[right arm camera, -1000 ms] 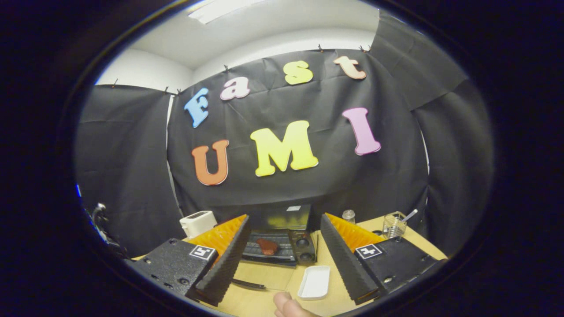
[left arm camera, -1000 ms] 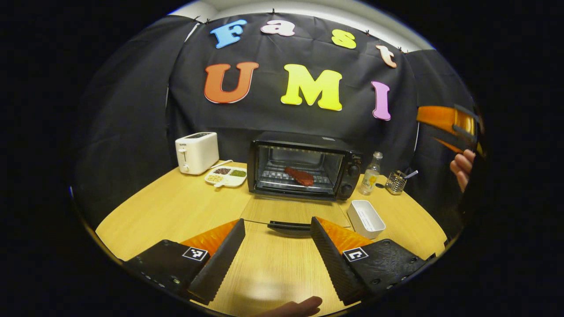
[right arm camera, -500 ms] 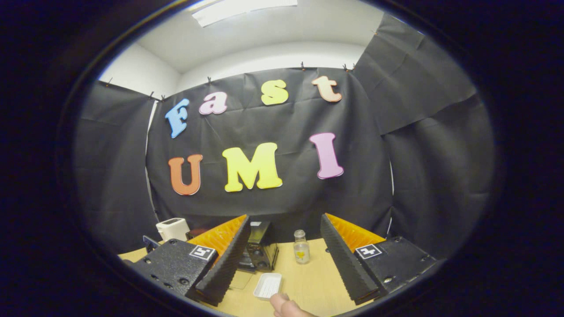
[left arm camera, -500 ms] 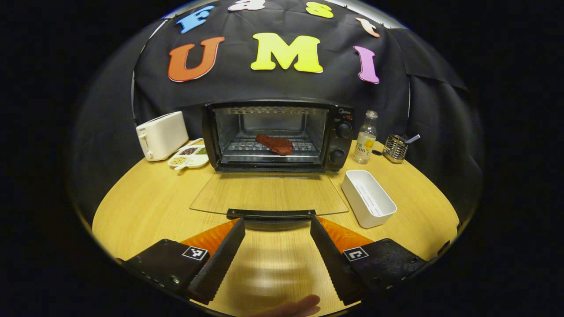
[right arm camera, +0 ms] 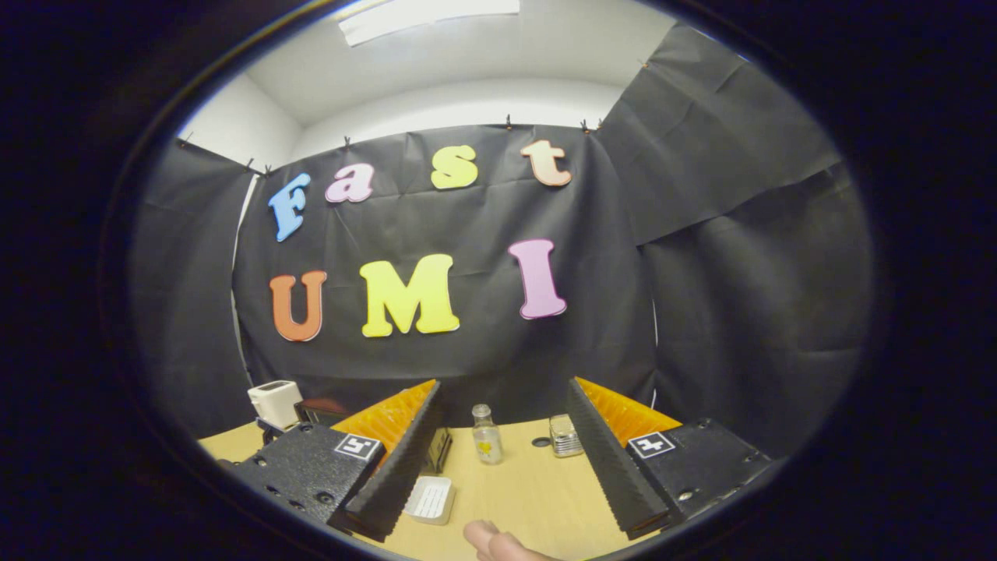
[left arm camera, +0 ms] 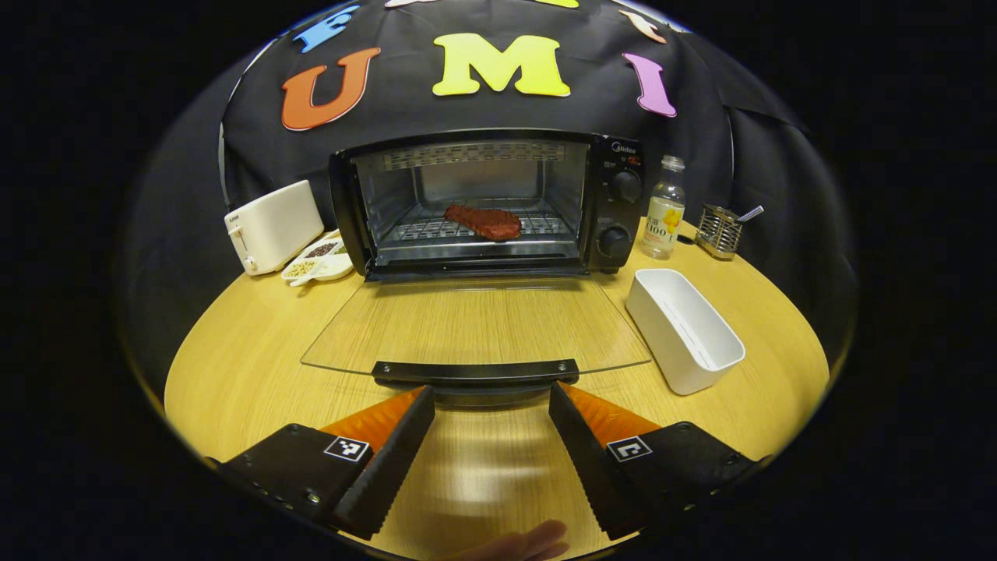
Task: Open the electric oven with the left hand, put the food in, and close the electric oven.
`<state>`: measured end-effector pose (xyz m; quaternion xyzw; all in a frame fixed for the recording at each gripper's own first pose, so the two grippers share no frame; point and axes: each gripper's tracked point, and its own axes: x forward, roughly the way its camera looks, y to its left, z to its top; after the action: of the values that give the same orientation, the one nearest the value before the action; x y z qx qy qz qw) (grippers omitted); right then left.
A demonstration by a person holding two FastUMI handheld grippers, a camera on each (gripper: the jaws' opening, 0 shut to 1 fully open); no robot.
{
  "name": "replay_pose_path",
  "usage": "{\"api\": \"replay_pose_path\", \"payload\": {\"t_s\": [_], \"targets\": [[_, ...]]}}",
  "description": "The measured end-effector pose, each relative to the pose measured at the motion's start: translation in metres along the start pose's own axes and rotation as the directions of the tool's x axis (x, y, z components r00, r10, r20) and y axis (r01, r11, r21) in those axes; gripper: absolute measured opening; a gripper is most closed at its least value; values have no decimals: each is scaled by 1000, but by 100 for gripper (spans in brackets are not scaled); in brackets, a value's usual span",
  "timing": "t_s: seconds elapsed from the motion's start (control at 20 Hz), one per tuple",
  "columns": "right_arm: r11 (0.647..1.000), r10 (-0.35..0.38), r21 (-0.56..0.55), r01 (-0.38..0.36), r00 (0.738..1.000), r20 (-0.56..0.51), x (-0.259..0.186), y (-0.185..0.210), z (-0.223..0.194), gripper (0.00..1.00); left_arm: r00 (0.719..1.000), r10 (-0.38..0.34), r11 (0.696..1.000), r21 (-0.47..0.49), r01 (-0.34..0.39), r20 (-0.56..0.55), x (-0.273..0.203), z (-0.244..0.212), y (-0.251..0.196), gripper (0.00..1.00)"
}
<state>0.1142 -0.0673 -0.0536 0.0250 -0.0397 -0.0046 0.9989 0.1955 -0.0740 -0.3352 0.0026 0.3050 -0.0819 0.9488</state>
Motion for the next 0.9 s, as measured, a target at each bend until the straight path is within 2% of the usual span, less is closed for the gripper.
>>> {"api": "replay_pose_path", "payload": {"t_s": [0.5, 0.55, 0.65, 0.7, 0.9], "targets": [[1000, -7, 26, 7, 1000, -11, 3, -2, -5, 100, 1000, -6, 1000, -16, 5, -17, 3, 3, -1, 95], [1000, -12, 20, 12, 1000, -10, 4, -3, -5, 96, 1000, -4, 1000, -20, 3, -21, 3, 3, -2, 95], [1000, -11, 21, 11, 1000, -8, 2, -2, -4, 96, 1000, 1, 1000, -16, -1, -23, 2, 4, -1, 96], [1000, -11, 25, 11, 1000, -10, 1, -2, -5, 100, 1000, 1, 1000, -10, -1, -21, 1, 6, -2, 96], [999, -15, 30, 15, 1000, -18, 3, -1, -6, 100, 1000, -3, 1000, -5, 3, 11, -5, 20, -2, 95]]}}
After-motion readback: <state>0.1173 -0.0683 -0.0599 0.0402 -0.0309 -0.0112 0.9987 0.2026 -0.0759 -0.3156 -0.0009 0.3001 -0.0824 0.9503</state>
